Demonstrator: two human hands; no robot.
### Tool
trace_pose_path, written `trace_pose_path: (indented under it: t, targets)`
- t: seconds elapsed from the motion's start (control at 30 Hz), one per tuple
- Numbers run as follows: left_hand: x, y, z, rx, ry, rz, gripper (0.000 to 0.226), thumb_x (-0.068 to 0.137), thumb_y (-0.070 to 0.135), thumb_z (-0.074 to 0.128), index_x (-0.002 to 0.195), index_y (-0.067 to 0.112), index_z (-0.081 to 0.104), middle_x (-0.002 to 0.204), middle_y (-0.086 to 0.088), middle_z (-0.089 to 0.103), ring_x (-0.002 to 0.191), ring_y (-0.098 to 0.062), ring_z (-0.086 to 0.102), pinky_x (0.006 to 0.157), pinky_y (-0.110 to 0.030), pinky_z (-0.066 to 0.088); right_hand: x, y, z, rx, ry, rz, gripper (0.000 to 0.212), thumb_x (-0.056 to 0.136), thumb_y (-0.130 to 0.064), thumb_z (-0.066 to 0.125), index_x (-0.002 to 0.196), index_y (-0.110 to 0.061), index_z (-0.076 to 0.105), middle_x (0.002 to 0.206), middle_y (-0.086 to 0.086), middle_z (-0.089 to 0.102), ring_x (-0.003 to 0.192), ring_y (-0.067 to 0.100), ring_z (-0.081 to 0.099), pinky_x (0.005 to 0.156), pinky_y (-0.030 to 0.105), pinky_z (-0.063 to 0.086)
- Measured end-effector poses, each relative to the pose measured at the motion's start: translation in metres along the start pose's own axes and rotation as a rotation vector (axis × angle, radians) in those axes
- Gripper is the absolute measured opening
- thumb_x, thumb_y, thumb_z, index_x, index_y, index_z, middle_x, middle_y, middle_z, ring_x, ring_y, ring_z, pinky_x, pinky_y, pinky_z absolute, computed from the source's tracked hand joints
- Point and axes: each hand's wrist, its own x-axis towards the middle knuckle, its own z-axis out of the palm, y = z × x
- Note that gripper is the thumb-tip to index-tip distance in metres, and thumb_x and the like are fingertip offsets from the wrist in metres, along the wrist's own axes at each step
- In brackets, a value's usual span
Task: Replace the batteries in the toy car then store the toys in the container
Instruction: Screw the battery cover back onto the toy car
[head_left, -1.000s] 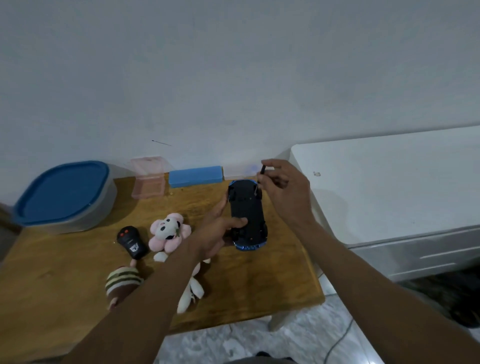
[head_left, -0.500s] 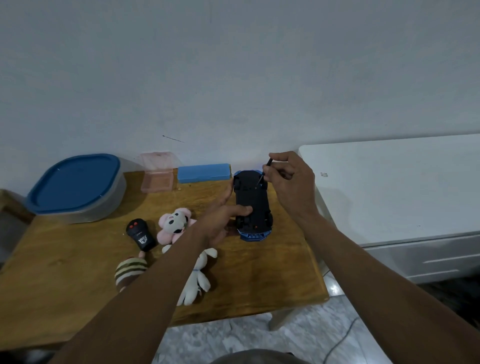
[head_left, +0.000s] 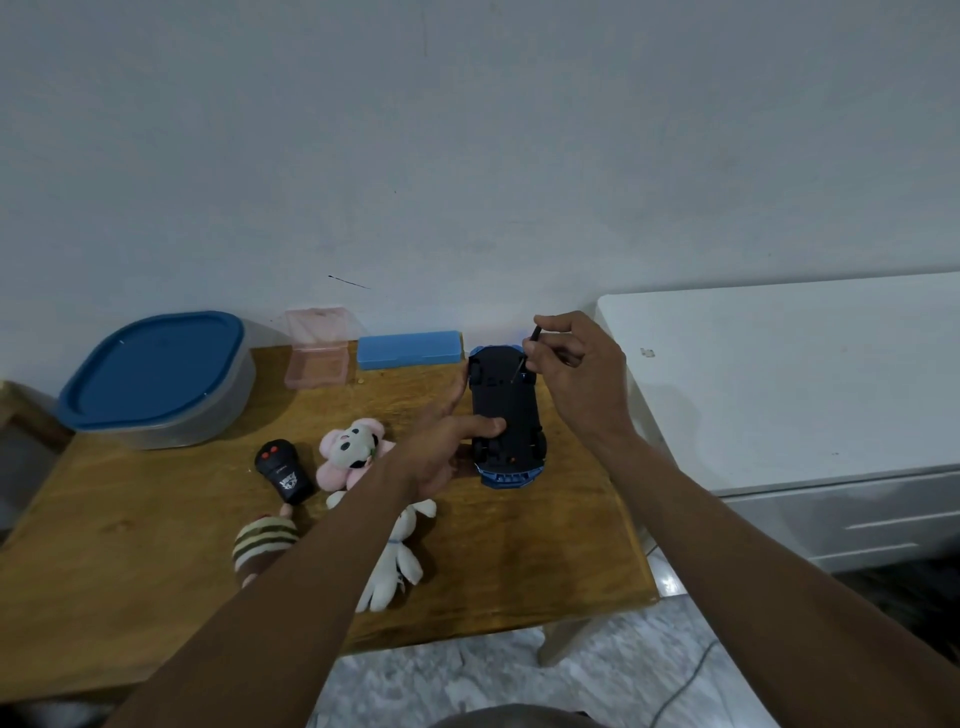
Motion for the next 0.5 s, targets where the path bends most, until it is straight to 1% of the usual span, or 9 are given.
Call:
trace_pose_path:
  t: [0.07, 0.17, 0.27, 0.33, 0.4, 0.5]
  targets:
    - [-0.0012, -0.0004, 0.0007, 0.004, -0.004, 0.000, 0.080, 0.088, 0.002, 0.063, 0.144, 0.050, 0.033, 0.127, -0.005, 0.062, 0.107, -0.032, 0.065, 0.075, -0.040, 0.057, -0.0003, 0.0003, 0.0001, 0.006, -0.004, -0.005, 0.018, 0.086, -0.004, 0.068, 0.101, -0.012, 0.065, 0.079, 0.001, 0.072, 0.069, 0.011, 0.071, 0.068, 0.019, 0.056]
    - [-0.0024, -0.0007, 0.0015, 0.003, -0.005, -0.001, 0.078, 0.088, 0.002, 0.063, 0.142, 0.050, 0.035, 0.128, -0.005, 0.063, 0.107, -0.032, 0.065, 0.075, -0.041, 0.057, -0.0009, 0.0008, -0.0007, 0.003, -0.014, -0.010, 0.016, 0.086, -0.003, 0.067, 0.101, -0.010, 0.064, 0.080, 0.002, 0.072, 0.070, 0.011, 0.071, 0.068, 0.017, 0.055]
    - [-0.0025, -0.0015, 0.0017, -0.003, -0.003, -0.002, 0.080, 0.087, 0.001, 0.064, 0.143, 0.050, 0.034, 0.128, -0.005, 0.063, 0.106, -0.033, 0.066, 0.076, -0.041, 0.057, -0.0012, 0.0018, -0.0010, -0.013, -0.014, -0.017, 0.016, 0.086, -0.003, 0.067, 0.100, -0.011, 0.065, 0.081, 0.004, 0.072, 0.072, 0.012, 0.071, 0.069, 0.022, 0.057]
    - [-0.0033, -0.0019, 0.0024, -0.007, 0.004, -0.007, 0.081, 0.087, 0.001, 0.064, 0.144, 0.050, 0.034, 0.127, -0.005, 0.064, 0.105, -0.033, 0.066, 0.075, -0.041, 0.057, -0.0014, 0.0030, -0.0010, -0.045, -0.029, -0.048, 0.016, 0.086, -0.004, 0.067, 0.101, -0.011, 0.066, 0.082, 0.005, 0.071, 0.075, 0.014, 0.071, 0.072, 0.028, 0.059]
    - [-0.0040, -0.0028, 0.0030, -0.014, 0.005, -0.016, 0.082, 0.088, 0.001, 0.064, 0.145, 0.049, 0.031, 0.128, -0.006, 0.064, 0.106, -0.033, 0.066, 0.076, -0.042, 0.057, -0.0017, 0.0040, -0.0007, -0.108, -0.056, -0.107, 0.016, 0.087, -0.007, 0.067, 0.102, -0.011, 0.067, 0.084, 0.002, 0.071, 0.080, 0.014, 0.071, 0.075, 0.034, 0.060]
    - [-0.0059, -0.0038, 0.0038, -0.019, 0.009, -0.023, 0.082, 0.088, -0.001, 0.062, 0.146, 0.047, 0.030, 0.127, -0.006, 0.064, 0.107, -0.033, 0.066, 0.076, -0.042, 0.058, -0.0027, 0.0035, 0.0004, -0.169, -0.050, -0.180, 0.014, 0.087, -0.009, 0.067, 0.101, -0.009, 0.070, 0.086, -0.006, 0.070, 0.081, 0.009, 0.069, 0.076, 0.030, 0.060]
